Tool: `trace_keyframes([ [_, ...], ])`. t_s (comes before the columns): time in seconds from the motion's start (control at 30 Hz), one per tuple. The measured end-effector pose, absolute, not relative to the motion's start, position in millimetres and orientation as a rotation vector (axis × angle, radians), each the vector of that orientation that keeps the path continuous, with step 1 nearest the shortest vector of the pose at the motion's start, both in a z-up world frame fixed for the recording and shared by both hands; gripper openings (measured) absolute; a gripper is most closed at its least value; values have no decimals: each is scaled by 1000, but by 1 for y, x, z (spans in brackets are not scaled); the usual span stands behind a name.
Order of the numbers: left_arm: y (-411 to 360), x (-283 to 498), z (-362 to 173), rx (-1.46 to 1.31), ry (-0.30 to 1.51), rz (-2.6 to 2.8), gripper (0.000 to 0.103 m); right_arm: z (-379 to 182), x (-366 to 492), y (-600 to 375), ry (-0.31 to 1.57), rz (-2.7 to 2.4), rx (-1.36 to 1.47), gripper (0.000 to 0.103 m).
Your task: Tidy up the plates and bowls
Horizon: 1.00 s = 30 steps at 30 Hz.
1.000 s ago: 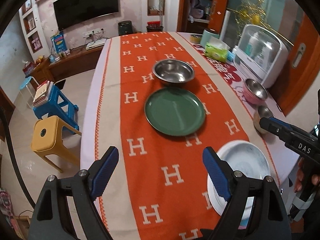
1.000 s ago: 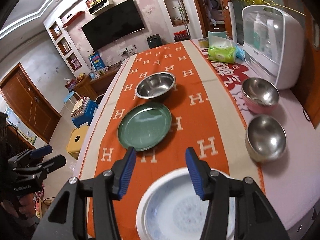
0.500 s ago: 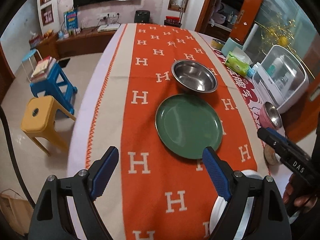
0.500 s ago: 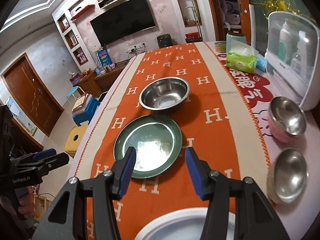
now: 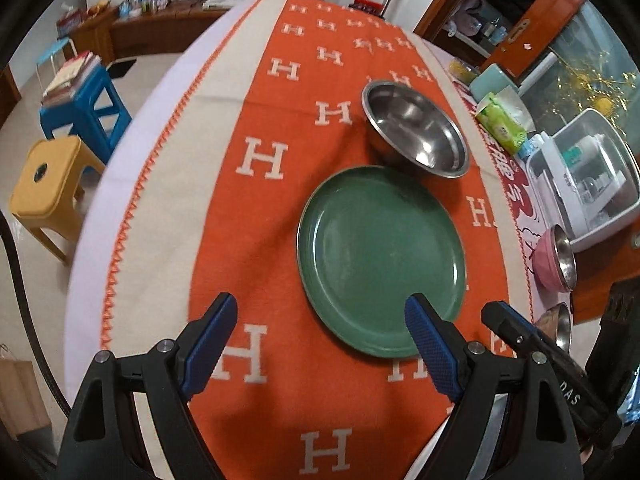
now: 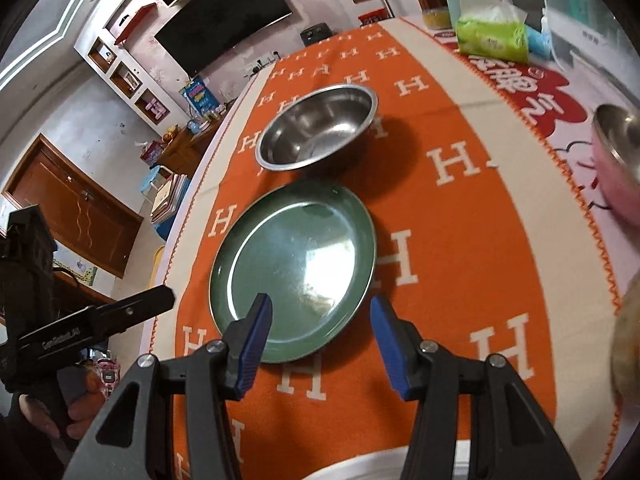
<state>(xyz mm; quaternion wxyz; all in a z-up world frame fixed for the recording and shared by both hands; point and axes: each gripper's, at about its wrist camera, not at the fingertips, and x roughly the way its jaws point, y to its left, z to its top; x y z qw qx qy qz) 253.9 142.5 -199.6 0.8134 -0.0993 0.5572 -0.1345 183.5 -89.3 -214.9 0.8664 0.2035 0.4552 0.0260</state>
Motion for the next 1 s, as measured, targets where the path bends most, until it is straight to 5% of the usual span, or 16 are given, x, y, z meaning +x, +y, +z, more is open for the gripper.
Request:
trace_keyframes([
  [0.37,136,275,-235,-211,1251,-253,84,-247,199,-91,997,84,487,51],
  [0.6,127,278,-246,-188,1270,-266,80,-256,206,-93,1001,91,494,40],
  [1.0,117,276,-253,-154,1273,-250,57,-264,207,-98,1002,84,523,19],
])
